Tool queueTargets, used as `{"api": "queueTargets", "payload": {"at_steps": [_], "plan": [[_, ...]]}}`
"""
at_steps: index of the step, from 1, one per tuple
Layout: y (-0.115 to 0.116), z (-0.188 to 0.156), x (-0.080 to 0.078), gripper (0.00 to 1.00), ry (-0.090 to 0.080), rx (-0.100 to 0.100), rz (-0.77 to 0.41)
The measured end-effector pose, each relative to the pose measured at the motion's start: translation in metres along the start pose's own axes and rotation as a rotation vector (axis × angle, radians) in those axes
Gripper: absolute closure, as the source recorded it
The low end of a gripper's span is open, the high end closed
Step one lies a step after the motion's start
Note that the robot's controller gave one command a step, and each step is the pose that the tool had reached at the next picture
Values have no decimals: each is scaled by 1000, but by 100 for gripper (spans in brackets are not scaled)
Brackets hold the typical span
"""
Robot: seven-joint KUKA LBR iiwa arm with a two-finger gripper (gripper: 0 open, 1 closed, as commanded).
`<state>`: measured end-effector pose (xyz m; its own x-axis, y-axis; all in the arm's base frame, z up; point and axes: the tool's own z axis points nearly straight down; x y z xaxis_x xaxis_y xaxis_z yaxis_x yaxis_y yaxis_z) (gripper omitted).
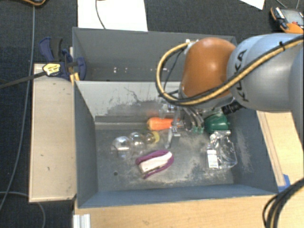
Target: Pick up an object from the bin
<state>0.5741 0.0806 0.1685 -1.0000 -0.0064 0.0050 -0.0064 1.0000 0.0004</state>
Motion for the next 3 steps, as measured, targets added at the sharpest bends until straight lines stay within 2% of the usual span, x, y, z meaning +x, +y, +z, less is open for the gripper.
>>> {"api": "queueTargets", "payload": {"at_steps": [1, 2, 3], "plan": [[0, -4, -2, 0, -7, -1, 4], [27, 95, 40, 0, -16, 0, -280], [24, 16, 40, 0, -17, 1, -276]]}}
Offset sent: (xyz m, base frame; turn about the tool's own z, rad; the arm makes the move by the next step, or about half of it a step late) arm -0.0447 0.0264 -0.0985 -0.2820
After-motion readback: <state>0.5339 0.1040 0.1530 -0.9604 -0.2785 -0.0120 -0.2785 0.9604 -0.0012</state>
